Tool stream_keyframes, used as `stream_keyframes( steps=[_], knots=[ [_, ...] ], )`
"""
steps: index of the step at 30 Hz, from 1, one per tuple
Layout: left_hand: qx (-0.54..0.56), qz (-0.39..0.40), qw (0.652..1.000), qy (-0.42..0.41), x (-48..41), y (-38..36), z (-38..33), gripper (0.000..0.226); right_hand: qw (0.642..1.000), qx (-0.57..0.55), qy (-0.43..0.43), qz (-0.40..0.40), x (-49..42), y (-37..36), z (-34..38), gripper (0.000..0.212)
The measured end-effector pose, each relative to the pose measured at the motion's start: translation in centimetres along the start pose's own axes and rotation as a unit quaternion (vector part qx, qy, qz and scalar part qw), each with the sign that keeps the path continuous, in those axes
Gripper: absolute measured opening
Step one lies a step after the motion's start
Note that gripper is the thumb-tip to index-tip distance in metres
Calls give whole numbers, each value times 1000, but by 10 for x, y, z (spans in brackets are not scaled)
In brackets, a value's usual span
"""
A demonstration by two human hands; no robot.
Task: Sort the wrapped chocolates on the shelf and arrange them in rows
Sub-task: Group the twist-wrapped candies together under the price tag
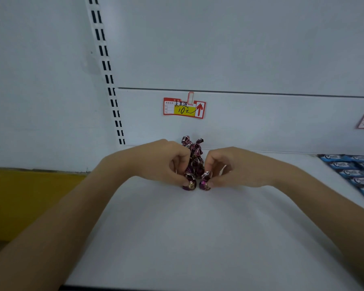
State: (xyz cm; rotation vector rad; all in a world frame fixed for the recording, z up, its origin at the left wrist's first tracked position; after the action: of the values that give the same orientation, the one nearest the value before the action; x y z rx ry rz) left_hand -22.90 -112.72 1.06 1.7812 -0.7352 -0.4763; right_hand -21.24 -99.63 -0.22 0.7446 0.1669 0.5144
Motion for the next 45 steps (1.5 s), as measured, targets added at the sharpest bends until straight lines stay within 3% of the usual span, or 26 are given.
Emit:
stream_keyframes(
  steps=[5, 10, 14, 17, 22, 26, 30, 37, 41, 45],
  knots=[
    [5, 10, 1000, 9, 1, 0, 2, 25, 999, 29, 11, -28, -1, 2, 1, 17],
    [-6, -4, 997, 71, 2, 6, 30, 18, 998, -6, -14, -55, -1, 17, -13, 34],
    [-31, -22, 994, 100, -9, -5, 45, 52, 996, 56, -46, -54, -9, 8, -29, 53],
    [-19, -26, 996, 88, -16, -12, 46, 57, 992, 106, -27, -66, -20, 1, -29, 52],
    [-5, -28, 996, 85, -16, -13, 49, 51, 995, 81, -23, -51, -25, 1, -34, 56],
    [8, -51, 997, 62, -14, -7, 48, 23, 998, 38, -39, -17, -12, 8, -38, 62],
    [9, -51, 997, 50, -16, -10, 42, 25, 999, 24, -21, -13, -10, 6, -33, 61],
    [25, -49, 997, 48, -13, -6, 42, 13, 999, 10, -9, -30, -12, 7, -35, 35],
    [32, -31, 998, 38, -15, -10, 36, 12, 999, 20, -9, -29, -14, 5, -38, 33],
    [14, -68, 996, 49, -16, -7, 46, 10, 999, 3, -12, -52, -14, 8, -39, 30]
  ],
)
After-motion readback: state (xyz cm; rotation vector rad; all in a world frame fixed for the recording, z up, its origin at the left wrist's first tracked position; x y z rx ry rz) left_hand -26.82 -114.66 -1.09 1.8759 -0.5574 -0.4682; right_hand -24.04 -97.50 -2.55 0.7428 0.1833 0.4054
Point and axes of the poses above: each hand's wrist, its own x-axis away from the middle knuckle, its own y-axis out of the back of the hand, z = x × y, the point moved 6 cm from there along -x, towards the middle knuckle, and after that the axes turned 6 degrees about -x, right-handed, at the moved point
